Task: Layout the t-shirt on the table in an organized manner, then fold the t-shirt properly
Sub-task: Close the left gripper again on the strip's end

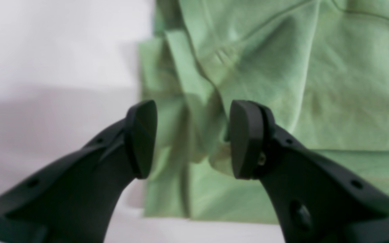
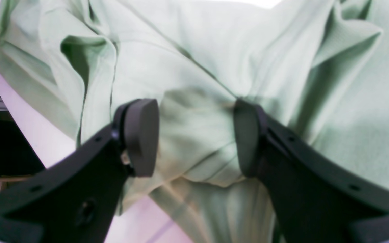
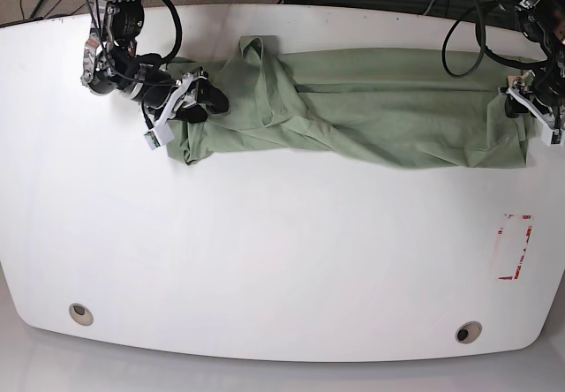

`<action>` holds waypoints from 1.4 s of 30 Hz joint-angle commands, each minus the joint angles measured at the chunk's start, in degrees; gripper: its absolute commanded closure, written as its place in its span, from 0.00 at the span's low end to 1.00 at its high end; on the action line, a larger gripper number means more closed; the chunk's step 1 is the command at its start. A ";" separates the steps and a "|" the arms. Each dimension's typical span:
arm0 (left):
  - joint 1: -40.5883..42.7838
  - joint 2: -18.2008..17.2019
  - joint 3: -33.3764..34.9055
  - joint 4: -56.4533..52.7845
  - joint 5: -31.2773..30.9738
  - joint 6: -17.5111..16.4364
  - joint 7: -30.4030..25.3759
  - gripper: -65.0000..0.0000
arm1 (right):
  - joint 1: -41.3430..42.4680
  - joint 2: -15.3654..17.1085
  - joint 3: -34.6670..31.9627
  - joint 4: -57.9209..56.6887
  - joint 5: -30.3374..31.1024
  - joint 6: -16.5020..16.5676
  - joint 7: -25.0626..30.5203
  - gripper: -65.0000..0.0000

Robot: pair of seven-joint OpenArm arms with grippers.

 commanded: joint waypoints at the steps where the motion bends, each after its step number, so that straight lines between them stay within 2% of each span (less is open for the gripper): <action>1: -1.43 -1.01 -0.02 -0.05 -1.33 -0.08 -1.02 0.51 | -0.10 0.65 0.14 0.27 -1.31 -0.51 -1.03 0.48; 31: -8.29 -1.10 0.07 -7.43 -1.24 -0.08 -0.84 0.51 | -0.19 0.12 0.23 0.27 -1.04 -0.51 -1.03 0.48; 42: -10.22 -1.27 2.44 -11.74 -1.24 -0.08 -0.84 0.52 | -0.10 0.12 0.23 0.27 -1.04 -0.51 -1.03 0.48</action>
